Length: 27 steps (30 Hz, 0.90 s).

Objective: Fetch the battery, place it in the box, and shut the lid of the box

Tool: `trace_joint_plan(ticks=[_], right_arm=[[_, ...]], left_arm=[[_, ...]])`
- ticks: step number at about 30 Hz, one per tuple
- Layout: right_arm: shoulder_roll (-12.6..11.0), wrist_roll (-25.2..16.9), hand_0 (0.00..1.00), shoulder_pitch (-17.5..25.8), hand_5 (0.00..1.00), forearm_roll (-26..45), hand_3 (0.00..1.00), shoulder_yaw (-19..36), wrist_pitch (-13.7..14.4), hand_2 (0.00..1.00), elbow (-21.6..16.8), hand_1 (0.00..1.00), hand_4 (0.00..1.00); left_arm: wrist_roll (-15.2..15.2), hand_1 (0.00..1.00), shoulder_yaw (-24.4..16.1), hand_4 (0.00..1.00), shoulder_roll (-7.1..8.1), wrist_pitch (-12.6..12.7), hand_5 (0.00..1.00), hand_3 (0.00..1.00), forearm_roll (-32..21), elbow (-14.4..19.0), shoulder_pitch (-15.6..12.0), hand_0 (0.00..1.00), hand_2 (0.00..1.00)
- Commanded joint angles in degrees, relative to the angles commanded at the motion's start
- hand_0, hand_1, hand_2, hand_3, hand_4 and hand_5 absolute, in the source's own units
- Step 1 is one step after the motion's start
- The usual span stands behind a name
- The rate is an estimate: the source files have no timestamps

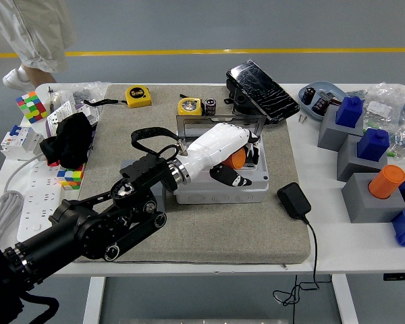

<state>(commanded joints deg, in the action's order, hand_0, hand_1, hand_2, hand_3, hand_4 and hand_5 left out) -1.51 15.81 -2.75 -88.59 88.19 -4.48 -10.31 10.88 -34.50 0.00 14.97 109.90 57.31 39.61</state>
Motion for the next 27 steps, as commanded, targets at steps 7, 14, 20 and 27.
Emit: trace_joint_plan(ticks=[7, 14, 20, 27], right_arm=[[0.11, -0.13, 0.641, -0.03, 0.595, 0.56, 0.604, -0.52, -0.02, 0.675, 0.00, 0.666, 0.989], [0.07, -0.07, 0.640, 0.13, 0.595, 0.36, 0.604, -0.23, 0.03, 0.675, 0.00, 0.666, 0.989], [0.14, -0.11, 0.641, 0.20, 0.595, 0.51, 0.604, -0.17, 0.06, 0.674, 0.00, 0.666, 0.989], [0.16, -0.11, 0.641, 0.29, 0.593, 0.47, 0.605, -0.14, 0.06, 0.675, 0.00, 0.666, 0.989]], left_arm=[[0.29, 0.610, -0.84, 0.998, 0.00, 0.20, 0.149, 0.759, 0.60, 0.66, -0.46, 0.373, 0.667], [1.09, 0.608, -4.20, 0.998, 0.00, 0.40, 0.166, 0.761, -0.29, 6.39, -2.86, 0.366, 0.667], [3.19, 0.602, -10.54, 0.998, 0.43, 1.81, 0.196, 0.737, -1.21, 13.78, -6.14, 0.381, 0.654], [0.23, 0.696, -18.47, 0.998, 1.66, 0.13, 0.286, 0.744, -0.64, 15.02, -7.43, 0.562, 0.678]])
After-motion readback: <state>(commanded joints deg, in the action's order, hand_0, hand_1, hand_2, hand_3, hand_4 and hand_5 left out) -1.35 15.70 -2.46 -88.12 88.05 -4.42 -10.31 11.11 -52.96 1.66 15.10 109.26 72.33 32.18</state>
